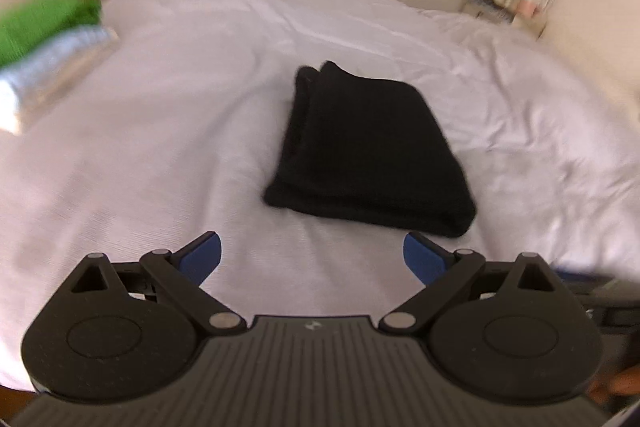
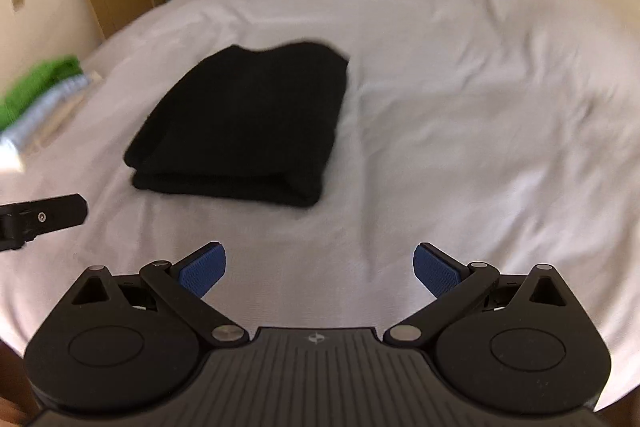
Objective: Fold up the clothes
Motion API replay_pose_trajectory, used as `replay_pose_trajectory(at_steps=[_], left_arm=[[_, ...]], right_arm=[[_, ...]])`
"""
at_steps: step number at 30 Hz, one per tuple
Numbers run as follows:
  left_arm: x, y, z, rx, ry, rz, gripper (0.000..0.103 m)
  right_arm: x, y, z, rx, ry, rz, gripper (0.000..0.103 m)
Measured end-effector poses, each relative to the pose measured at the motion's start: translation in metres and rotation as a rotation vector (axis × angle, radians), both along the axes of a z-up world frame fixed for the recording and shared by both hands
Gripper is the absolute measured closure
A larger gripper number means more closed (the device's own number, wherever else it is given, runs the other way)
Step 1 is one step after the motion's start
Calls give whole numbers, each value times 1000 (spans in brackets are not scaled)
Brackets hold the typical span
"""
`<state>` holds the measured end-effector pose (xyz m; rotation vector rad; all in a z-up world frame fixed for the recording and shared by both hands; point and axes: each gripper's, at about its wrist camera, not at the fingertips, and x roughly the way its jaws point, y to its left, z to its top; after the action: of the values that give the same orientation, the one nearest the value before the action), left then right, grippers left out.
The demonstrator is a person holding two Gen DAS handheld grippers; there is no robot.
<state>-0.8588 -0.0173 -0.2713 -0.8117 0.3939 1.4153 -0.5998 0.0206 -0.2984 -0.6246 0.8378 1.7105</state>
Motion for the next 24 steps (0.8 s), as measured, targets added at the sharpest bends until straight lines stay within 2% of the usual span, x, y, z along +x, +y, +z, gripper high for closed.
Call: replay_pose_trajectory(at_steps=[5, 8, 12, 17, 24], left_arm=[[-54, 31, -19, -36, -296, 14, 7], [-78, 54, -32, -59, -419, 29, 7], [-93, 86, -59, -108, -532, 12, 7], [-106, 121, -92, -165, -688, -21, 9], [-108, 145, -117, -162, -802, -84, 11]], right_arm=[[47, 26, -29, -107, 433, -97, 0], [65, 41, -39, -132, 610, -131, 0], [75, 62, -49, -144, 695, -158, 0], [77, 80, -58, -158, 729, -169, 0], [76, 98, -66, -154, 747, -167, 0]])
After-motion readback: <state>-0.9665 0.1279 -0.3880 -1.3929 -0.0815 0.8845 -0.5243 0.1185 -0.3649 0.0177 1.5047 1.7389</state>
